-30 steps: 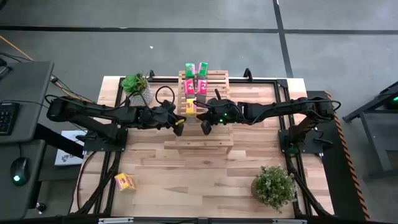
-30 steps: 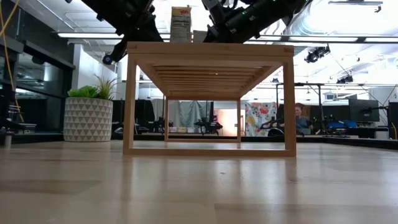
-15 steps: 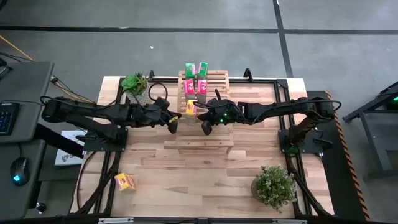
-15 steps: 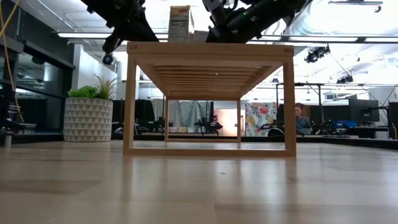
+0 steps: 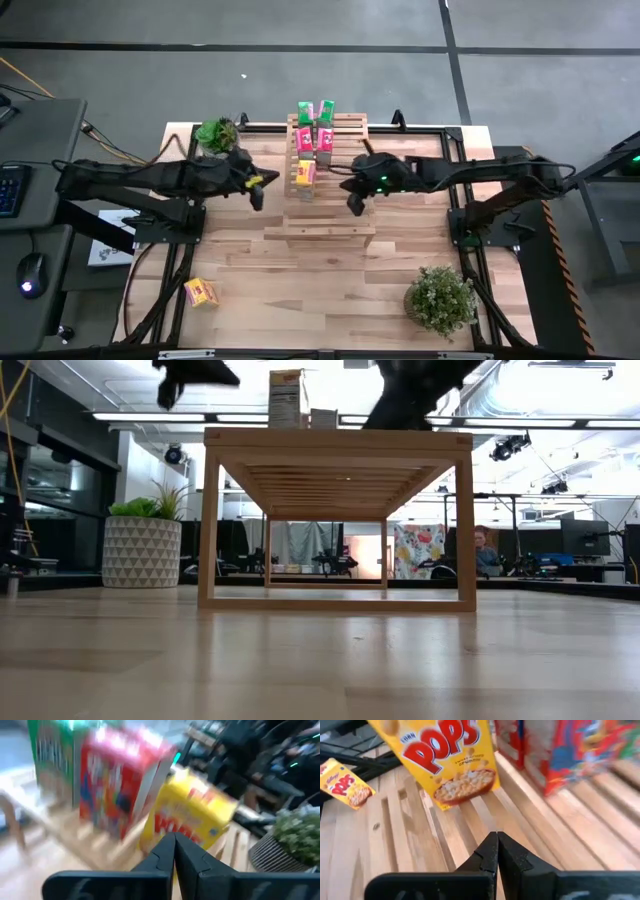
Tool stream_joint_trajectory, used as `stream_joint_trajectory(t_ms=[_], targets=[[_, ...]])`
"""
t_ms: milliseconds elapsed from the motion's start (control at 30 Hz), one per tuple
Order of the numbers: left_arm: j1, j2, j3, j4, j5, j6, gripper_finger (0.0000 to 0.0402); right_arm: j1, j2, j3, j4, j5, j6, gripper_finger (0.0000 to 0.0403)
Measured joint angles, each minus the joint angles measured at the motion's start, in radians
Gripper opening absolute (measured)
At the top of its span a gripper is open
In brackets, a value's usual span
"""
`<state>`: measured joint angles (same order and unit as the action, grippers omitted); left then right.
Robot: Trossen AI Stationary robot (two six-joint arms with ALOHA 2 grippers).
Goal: Stack cereal on shelf
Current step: Put the yellow cereal box on the top shelf and align with the other yellow cereal box
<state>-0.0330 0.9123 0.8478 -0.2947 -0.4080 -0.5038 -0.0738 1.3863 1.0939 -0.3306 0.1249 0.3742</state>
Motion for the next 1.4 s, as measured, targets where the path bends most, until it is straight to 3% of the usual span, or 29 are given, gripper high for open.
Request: stream_joint_trajectory(t_ms=[167,300,567,767,967,1100,1200,1400], targets=[[0.006,-0.072,0.046,0.031,0.0,0.18,0.0039,0.0,-0.121,0.0,-0.066,0.042,-0.014,0.0],[0.022,-0.081,0.131,-0.007,0.014,0.303,0.0102,0.0,-0.191,0.0,-0.086,0.108,0.007,0.0],[0.058,0.011,0.37,-0.28,0.04,0.465,0.0251,0.0,-0.234,0.0,-0.121,0.163,0.048,0.0],[0.101,0.139,0.58,-0.603,0.042,0.428,0.032,0.0,-0.234,0.0,-0.122,0.163,0.07,0.0],[0.108,0.237,0.739,-0.966,0.181,0.166,0.0332,0.0,-0.234,0.0,-0.122,0.163,0.07,0.0],[0.058,0.26,0.737,-1.172,0.272,-0.178,0.0333,0.0,-0.234,0.0,-0.122,0.164,0.063,0.0],[-0.042,0.266,0.694,-1.282,0.261,-0.46,0.0333,0.0,-0.234,0.0,-0.124,0.176,0.061,0.0],[-0.341,0.238,0.533,-1.255,0.219,-1.05,0.0333,0.0,-0.234,0.0,-0.129,0.183,0.005,0.0]])
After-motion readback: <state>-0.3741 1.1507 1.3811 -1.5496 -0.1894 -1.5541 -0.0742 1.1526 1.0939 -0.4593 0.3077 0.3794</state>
